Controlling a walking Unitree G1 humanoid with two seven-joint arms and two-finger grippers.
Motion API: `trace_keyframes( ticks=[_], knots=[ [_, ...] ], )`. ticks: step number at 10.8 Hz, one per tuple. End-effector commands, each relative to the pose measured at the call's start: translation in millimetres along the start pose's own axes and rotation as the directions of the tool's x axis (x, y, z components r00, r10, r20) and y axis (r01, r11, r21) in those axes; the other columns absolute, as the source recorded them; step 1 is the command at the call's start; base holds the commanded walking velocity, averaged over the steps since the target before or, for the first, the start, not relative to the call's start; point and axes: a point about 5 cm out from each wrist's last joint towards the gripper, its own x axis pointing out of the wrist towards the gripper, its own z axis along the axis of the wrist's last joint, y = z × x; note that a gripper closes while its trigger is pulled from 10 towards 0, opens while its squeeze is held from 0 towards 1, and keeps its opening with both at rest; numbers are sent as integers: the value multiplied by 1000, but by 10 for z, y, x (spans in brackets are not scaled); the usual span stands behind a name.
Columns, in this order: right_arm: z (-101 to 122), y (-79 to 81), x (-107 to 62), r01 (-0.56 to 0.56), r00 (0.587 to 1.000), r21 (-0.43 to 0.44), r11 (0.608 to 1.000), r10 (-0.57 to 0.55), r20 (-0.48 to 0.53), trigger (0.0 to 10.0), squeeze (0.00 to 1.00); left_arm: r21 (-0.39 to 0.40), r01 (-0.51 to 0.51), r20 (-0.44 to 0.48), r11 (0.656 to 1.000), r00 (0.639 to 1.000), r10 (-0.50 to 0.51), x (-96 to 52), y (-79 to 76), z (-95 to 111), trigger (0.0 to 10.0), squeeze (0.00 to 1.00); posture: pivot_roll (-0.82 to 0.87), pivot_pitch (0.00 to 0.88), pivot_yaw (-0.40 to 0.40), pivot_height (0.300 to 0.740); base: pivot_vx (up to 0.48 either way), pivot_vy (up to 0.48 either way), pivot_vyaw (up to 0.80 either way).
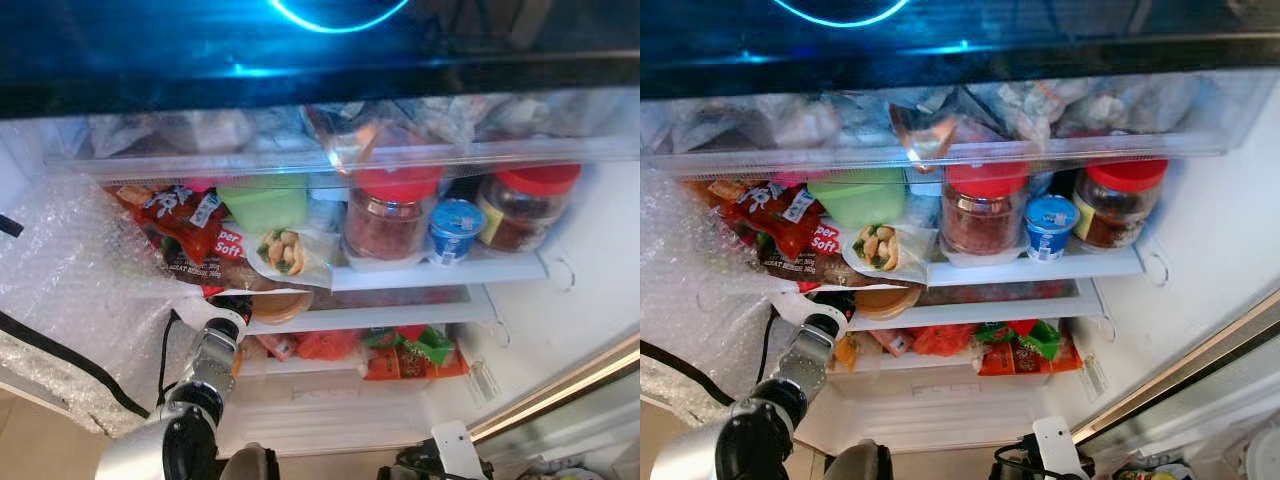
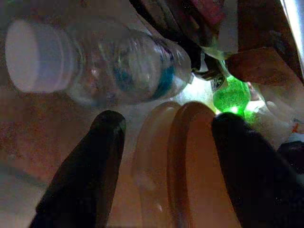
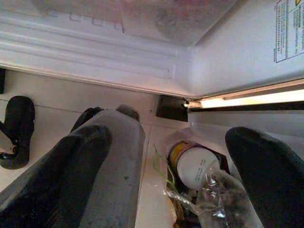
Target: Restocking fridge
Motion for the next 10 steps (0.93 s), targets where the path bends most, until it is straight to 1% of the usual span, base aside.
trace_keyframes(
  ticks=[1,2,4,6,7,9,10],
  knots=[
    [-413,97,-89,-35,987,-2,999,34,-154,10000,0,-3,46,17,999,999,-45,-12,-20,14,10000,1000,-69,90,12,662,0,0,0],
    [-407,104,-86,-36,988,-1,999,35,-153,10000,0,-7,81,26,997,996,-81,-34,-25,20,10000,0,-66,87,14,662,0,0,0],
    [-390,111,-81,-38,988,-2,999,37,-149,10000,0,15,106,15,994,994,-106,-103,22,-8,10000,0,-61,82,16,662,0,0,0],
    [-371,115,-75,-37,989,0,999,37,-143,10000,0,64,122,-5,991,993,-122,-226,79,-83,10000,0,-59,74,19,662,0,0,0],
    [-361,115,-72,-38,989,-1,999,37,-142,10000,0,70,118,-13,990,993,-118,-252,96,-103,10000,0,-58,71,19,662,0,0,0],
    [-356,117,-70,-38,989,-1,999,37,-141,10000,0,138,147,-86,980,987,-136,-289,89,-166,10000,0,-57,67,21,662,0,0,0],
    [-355,117,-70,-38,989,-2,999,37,-141,10000,0,213,152,-125,965,984,-127,-294,92,-183,10000,0,-57,66,22,662,0,0,0]
  ],
)
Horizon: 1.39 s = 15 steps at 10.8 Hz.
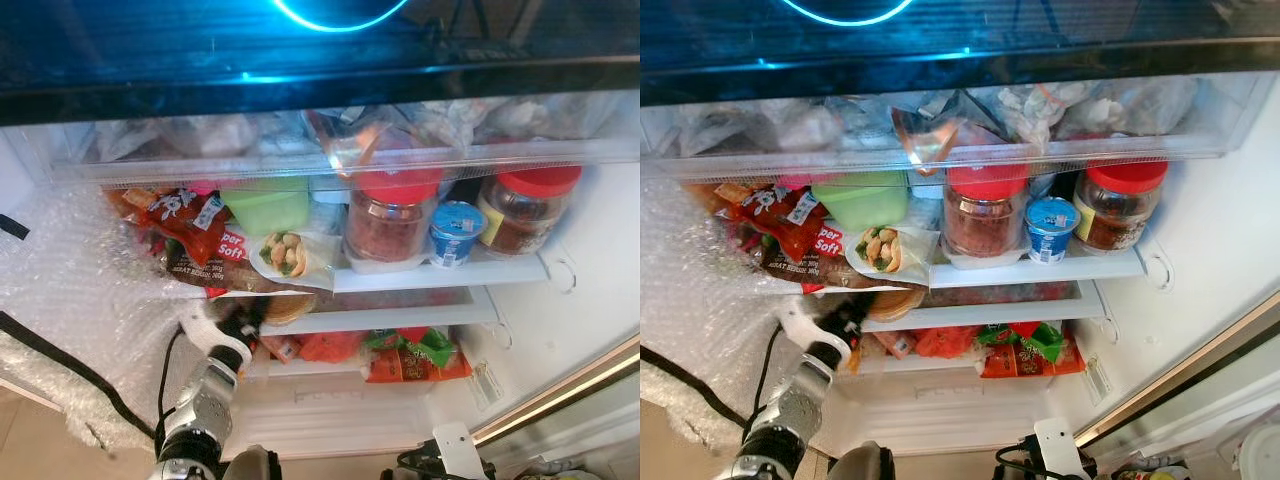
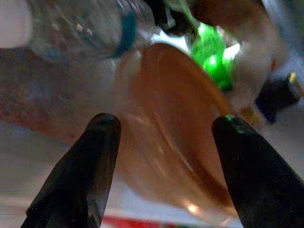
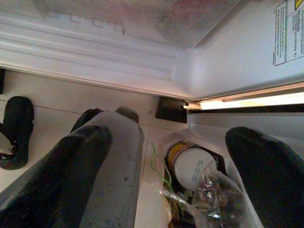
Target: Restocking fridge
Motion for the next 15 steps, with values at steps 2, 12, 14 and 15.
trace_keyframes(
  ticks=[2,12,14,15],
  knots=[
    [-345,121,-67,-41,990,7,999,42,-134,10000,0,79,-5,-14,997,1000,6,-26,29,36,10000,0,-58,66,22,662,0,0,0],
    [-347,114,-68,-39,990,1,999,39,-135,10000,0,87,-45,32,995,999,42,-194,90,-19,10000,0,-59,68,22,662,0,0,0],
    [-343,114,-66,-37,990,1,999,37,-133,10000,0,126,5,33,992,999,-10,-147,0,19,10000,0,-59,65,22,662,0,0,0],
    [-341,115,-66,-36,990,2,999,36,-133,10000,0,173,60,-18,983,998,-58,-149,-45,-21,10000,0,-60,65,23,662,0,0,0]
  ],
)
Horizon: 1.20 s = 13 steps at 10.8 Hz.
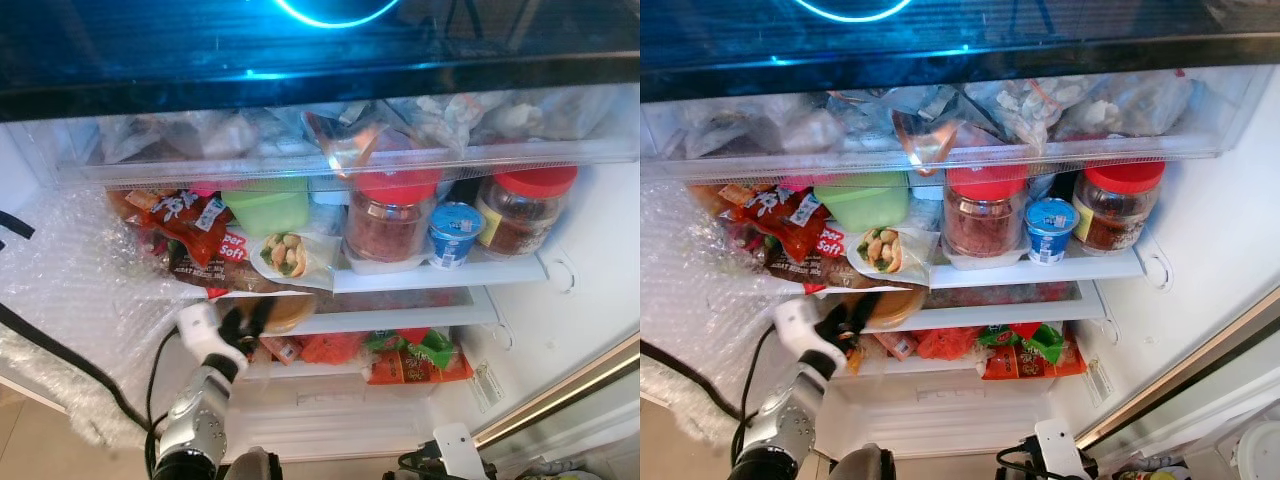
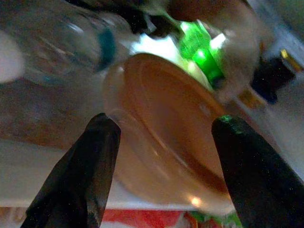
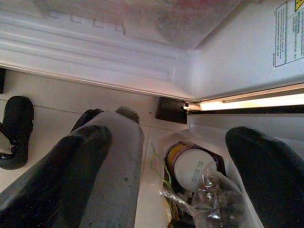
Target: Restocking fridge
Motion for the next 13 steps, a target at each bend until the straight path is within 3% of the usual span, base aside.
trace_keyframes(
  ticks=[1,5,9,13],
  knots=[
    [-330,114,-63,-34,991,7,999,34,-126,10000,0,40,18,-28,999,999,-17,-45,13,-13,10000,0,-59,65,24,662,0,0,0],
    [-329,108,-63,-36,991,2,999,36,-125,10000,0,75,13,-57,997,998,-9,-118,63,-38,10000,0,-52,64,20,662,0,0,0],
    [-328,109,-62,-33,992,2,999,33,-125,10000,0,67,47,-66,997,997,-43,48,-40,6,10000,0,-58,61,21,662,0,0,0],
    [-324,115,-61,-36,992,1,999,36,-124,10000,0,69,57,-70,996,996,-52,202,-39,109,10000,0,-58,63,24,662,0,0,0]
  ],
)
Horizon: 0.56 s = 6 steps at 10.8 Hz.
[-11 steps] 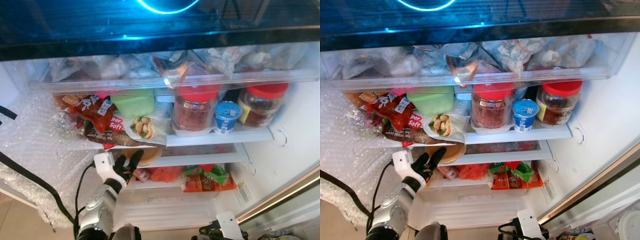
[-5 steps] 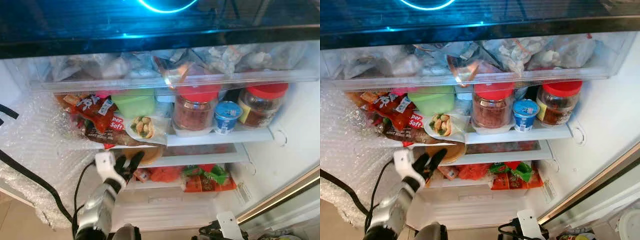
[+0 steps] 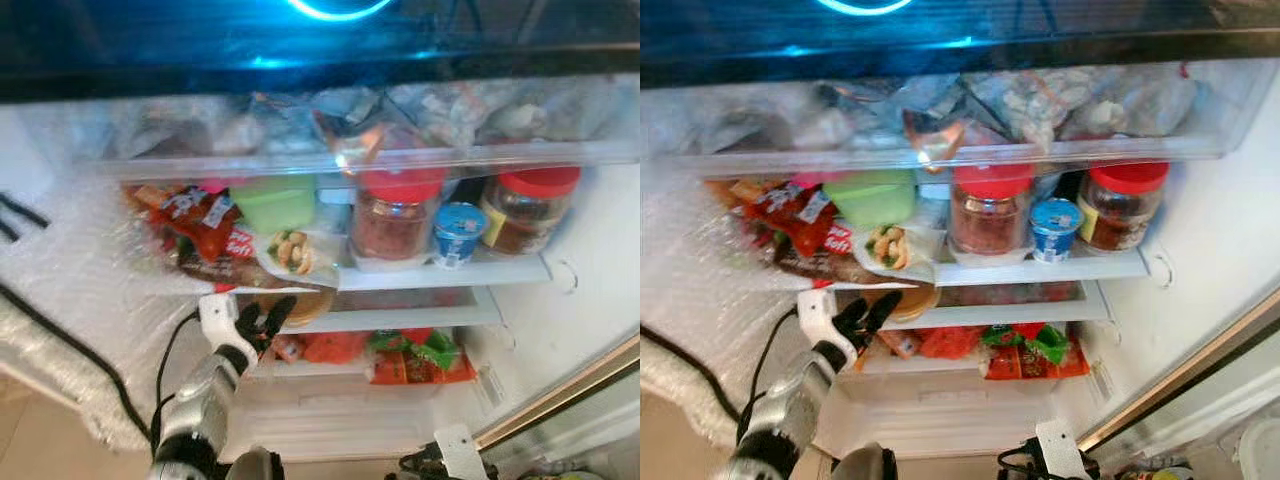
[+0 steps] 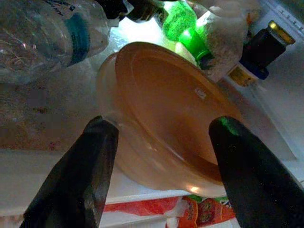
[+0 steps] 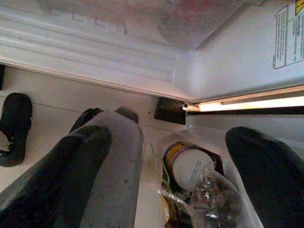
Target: Restocking fridge
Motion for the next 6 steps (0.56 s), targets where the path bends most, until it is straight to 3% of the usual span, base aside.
trace_keyframes(
  ticks=[1,6],
  knots=[
    [-304,126,-56,-38,993,9,999,39,-115,10000,0,19,-9,22,1000,1000,9,35,21,92,10000,0,-64,64,27,662,0,0,0],
    [-303,120,-56,-37,993,5,999,37,-112,10000,0,13,-37,30,999,999,36,-189,77,-109,10000,0,-57,68,22,662,0,0,0]
  ],
)
